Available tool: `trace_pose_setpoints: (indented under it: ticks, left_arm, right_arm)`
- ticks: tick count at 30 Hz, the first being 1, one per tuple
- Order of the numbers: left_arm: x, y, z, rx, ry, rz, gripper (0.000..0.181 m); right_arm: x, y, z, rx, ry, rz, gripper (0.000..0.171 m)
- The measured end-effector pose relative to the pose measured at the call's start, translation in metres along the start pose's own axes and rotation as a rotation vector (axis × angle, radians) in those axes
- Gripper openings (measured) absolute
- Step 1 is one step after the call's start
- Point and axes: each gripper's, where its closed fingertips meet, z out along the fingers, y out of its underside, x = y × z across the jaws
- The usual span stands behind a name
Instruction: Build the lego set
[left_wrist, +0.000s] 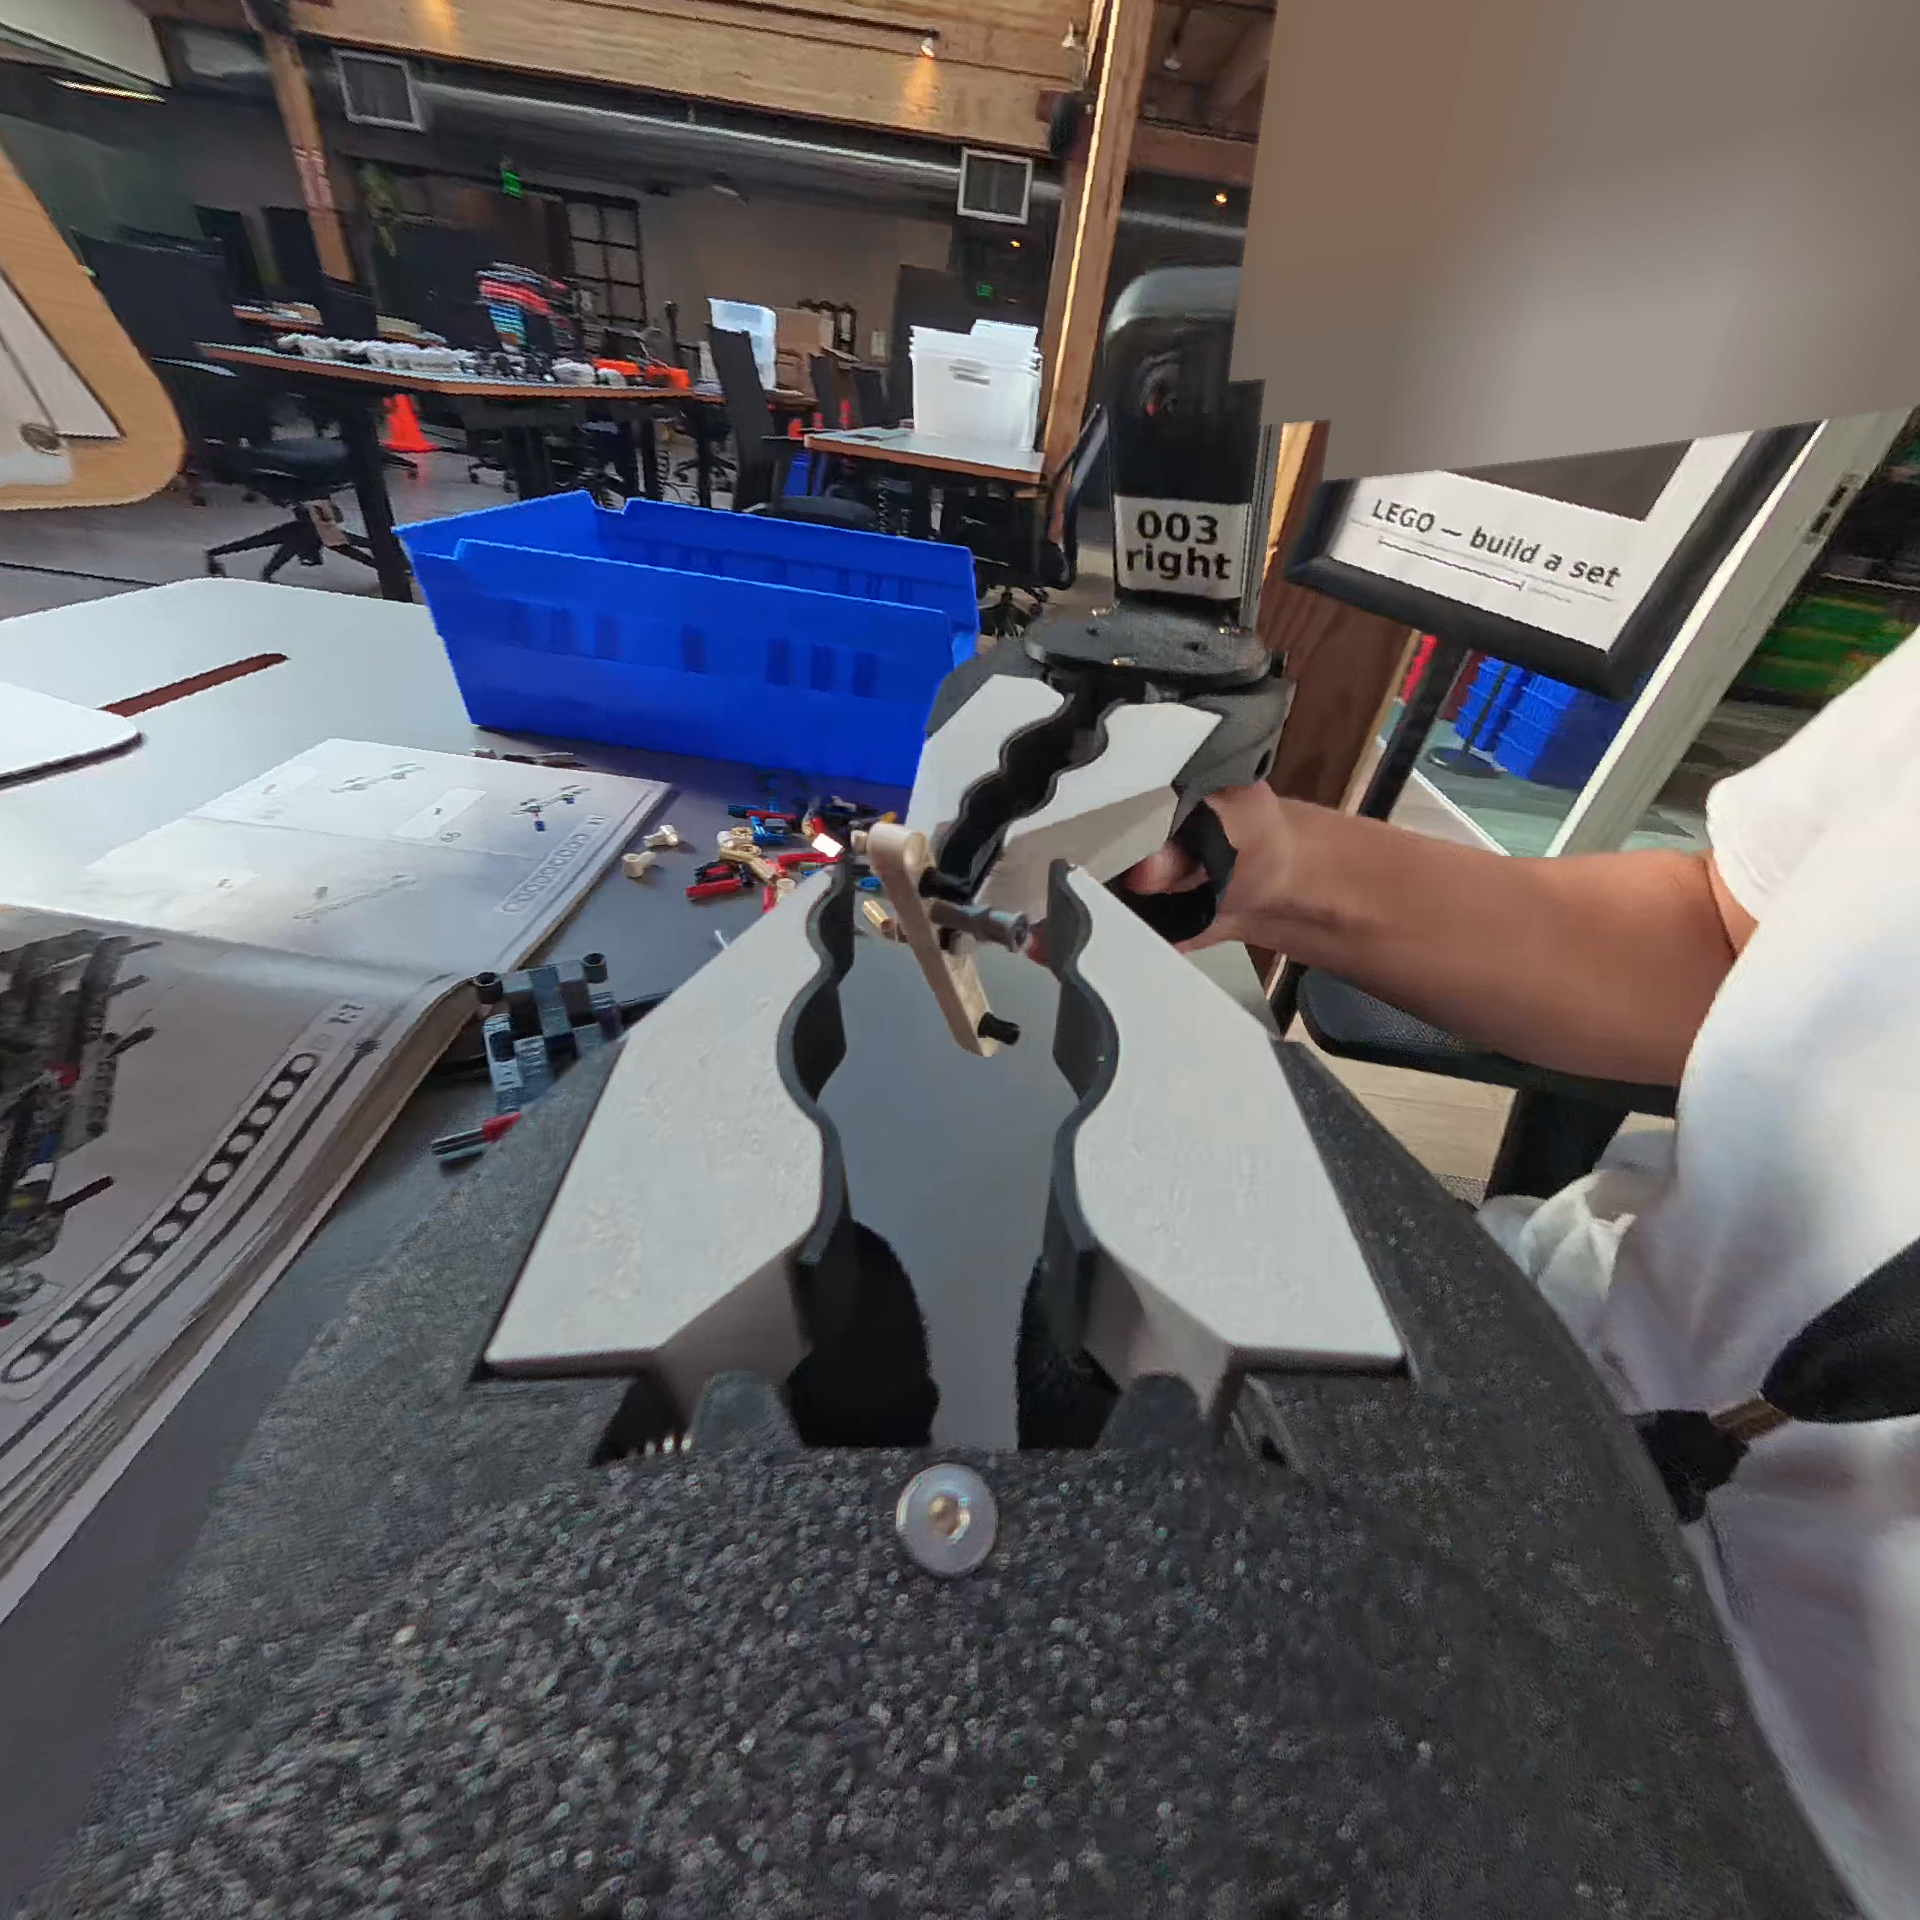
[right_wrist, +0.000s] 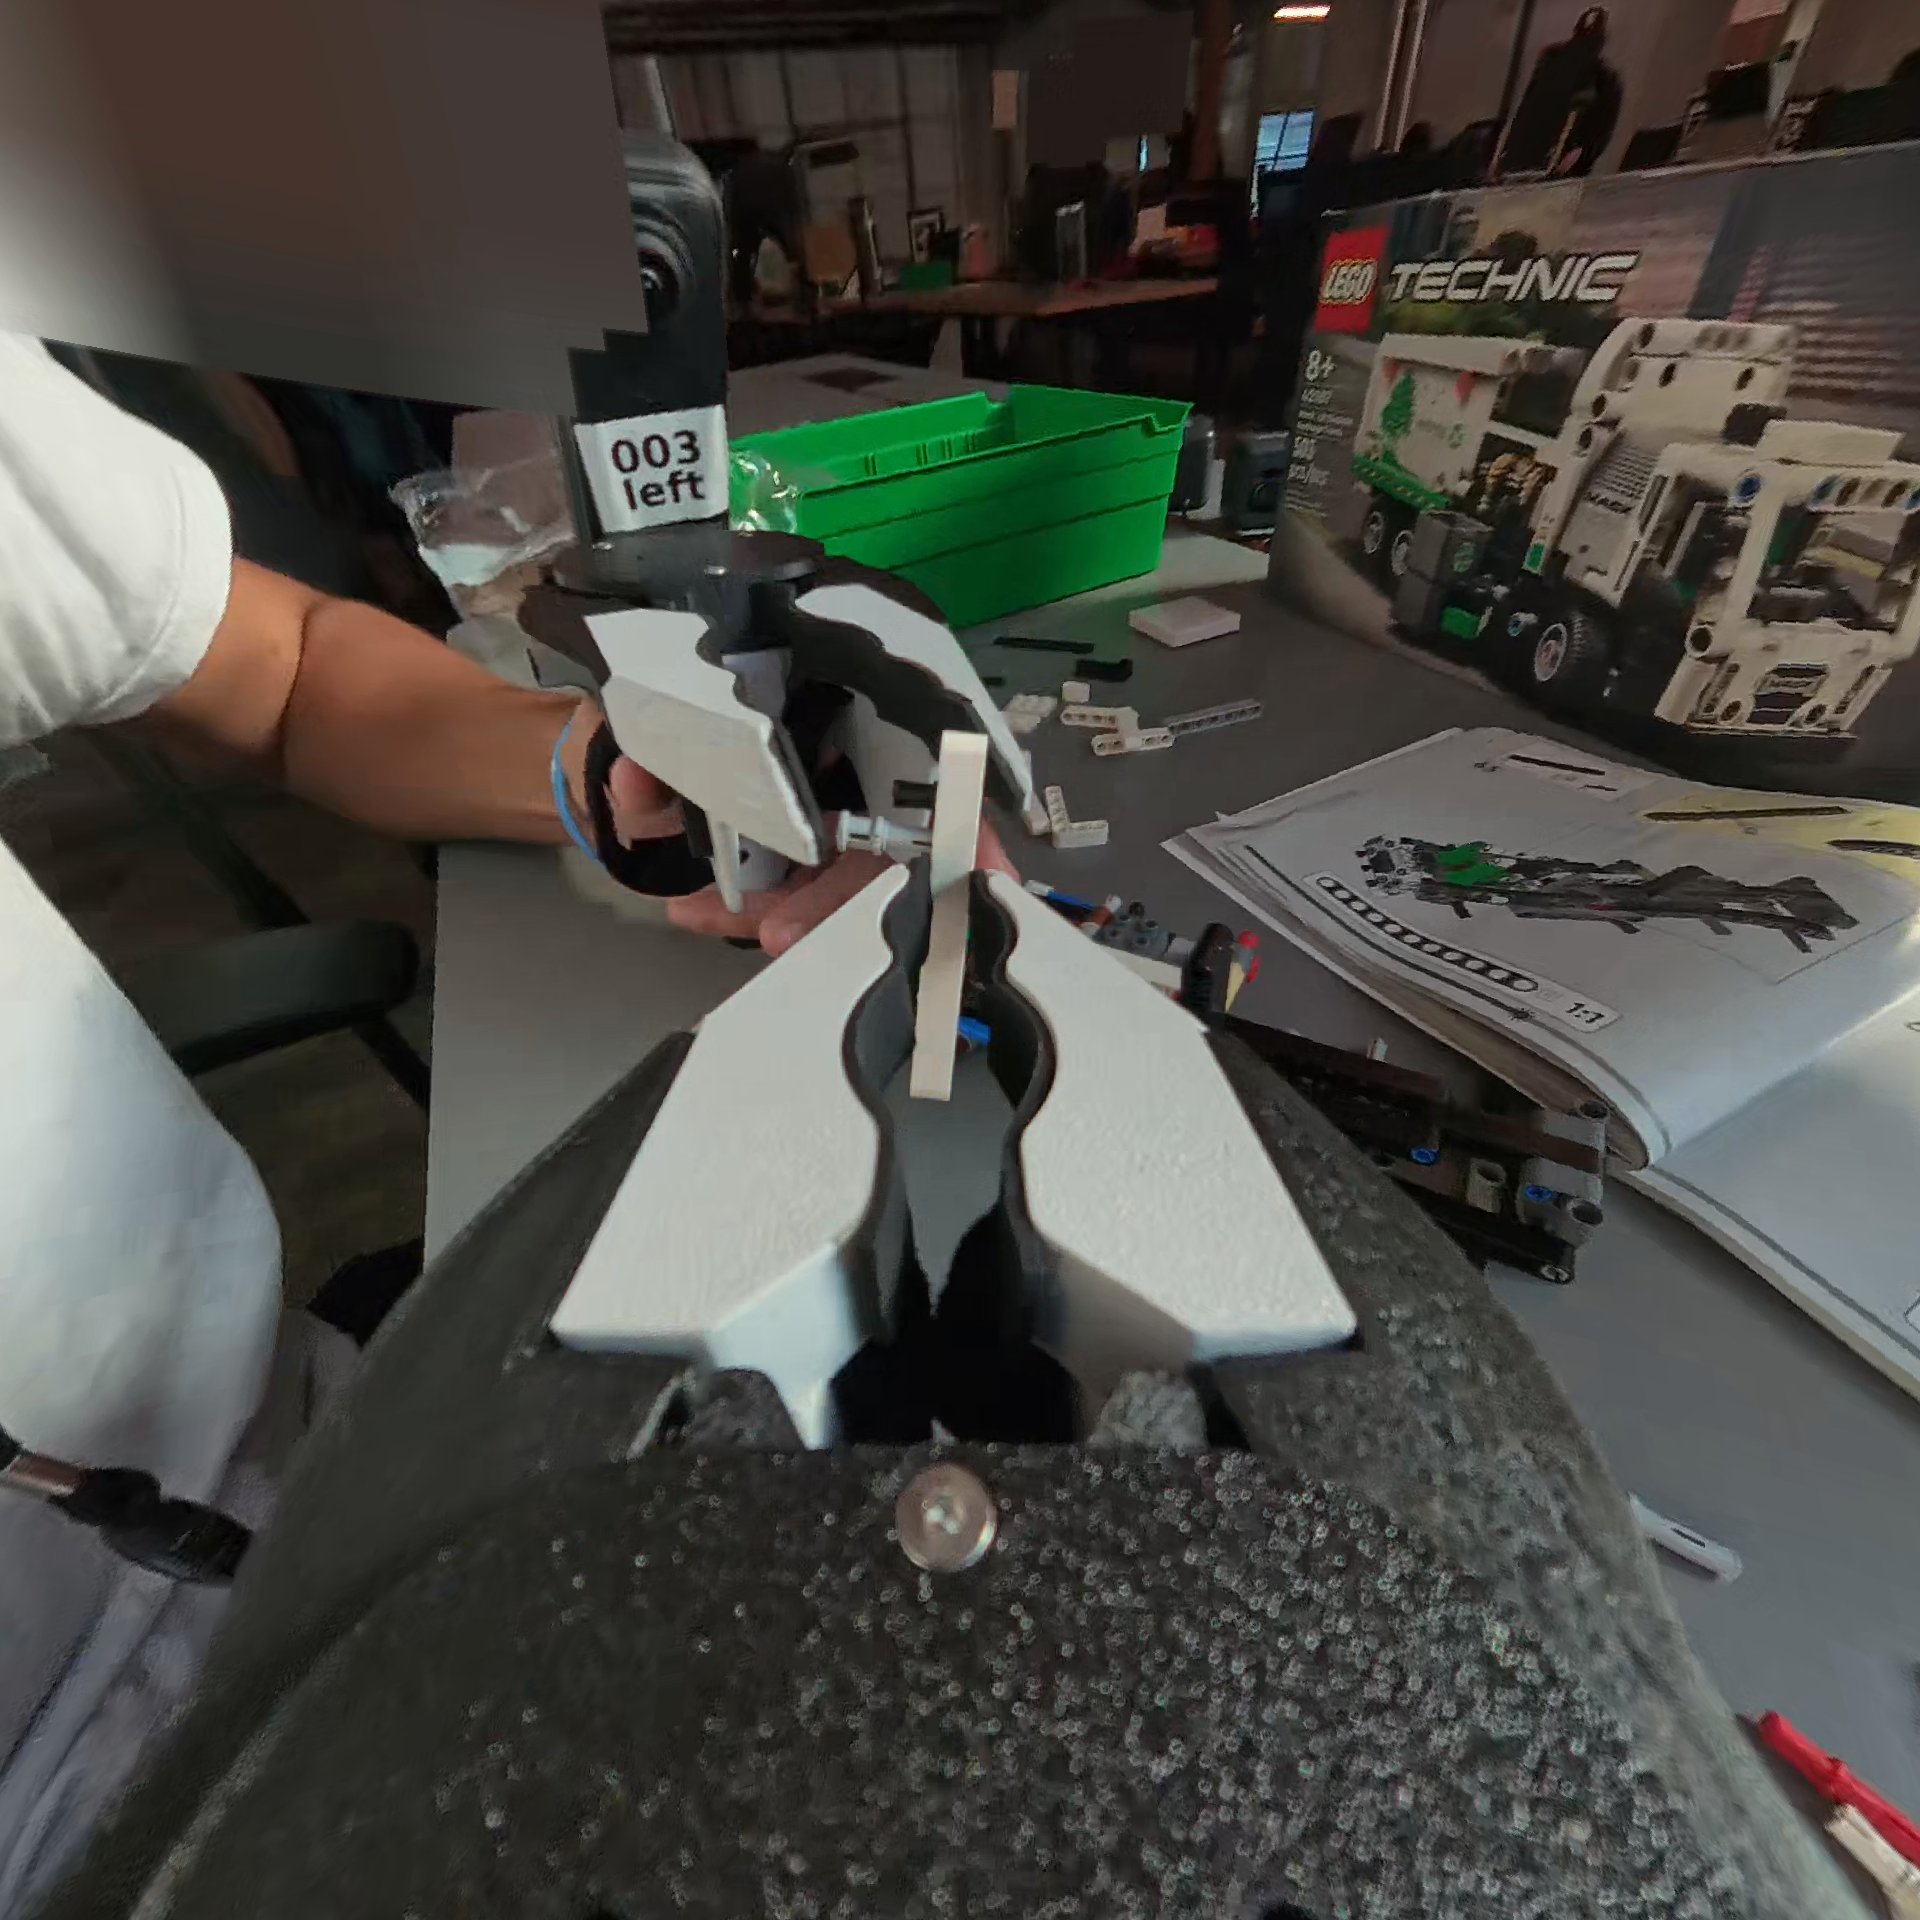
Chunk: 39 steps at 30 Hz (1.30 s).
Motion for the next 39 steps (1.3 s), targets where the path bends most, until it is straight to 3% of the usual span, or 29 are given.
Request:
trace_pose_setpoints:
  ticks: [1, 6, 16, 19, 26, 30, 34, 39]
  left_arm:
    - [0.005, 0.003, 0.001, -0.014, 0.026, 0.013, 0.041]
    - [0.025, 0.009, 0.003, -0.027, 0.111, 0.066, 0.033]
    - [0.034, 0.005, 0.003, 0.013, 0.126, 0.132, 0.028]
    - [0.033, 0.001, 0.0, 0.032, 0.121, 0.146, 0.016]
    - [0.034, 0.002, 0.0, 0.029, 0.116, 0.162, 0.018]
    - [0.041, 0.007, 0.002, -0.005, 0.142, 0.207, 0.045]
    - [0.036, 0.011, 0.004, -0.016, 0.1, 0.229, 0.033]
    - [0.034, 0.01, 0.004, -0.007, 0.099, 0.205, 0.031]
  right_arm:
    - [-0.01, 0.001, -0.001, -0.022, -0.06, -0.012, 0.006]
    - [-0.023, 0.014, -0.008, -0.139, -0.138, -0.02, 0.006]
    - [-0.035, 0.011, -0.015, -0.094, -0.259, 0.102, 0.006]
    - [-0.04, 0.008, -0.013, -0.069, -0.289, 0.128, 0.006]
    - [-0.038, 0.008, -0.013, -0.087, -0.266, 0.105, 0.006]
    - [-0.033, 0.01, -0.016, -0.13, -0.229, 0.085, 0.006]
    - [-0.033, 0.012, -0.019, -0.144, -0.226, 0.084, 0.006]
    - [-0.033, 0.013, -0.018, -0.154, -0.223, 0.077, 0.006]
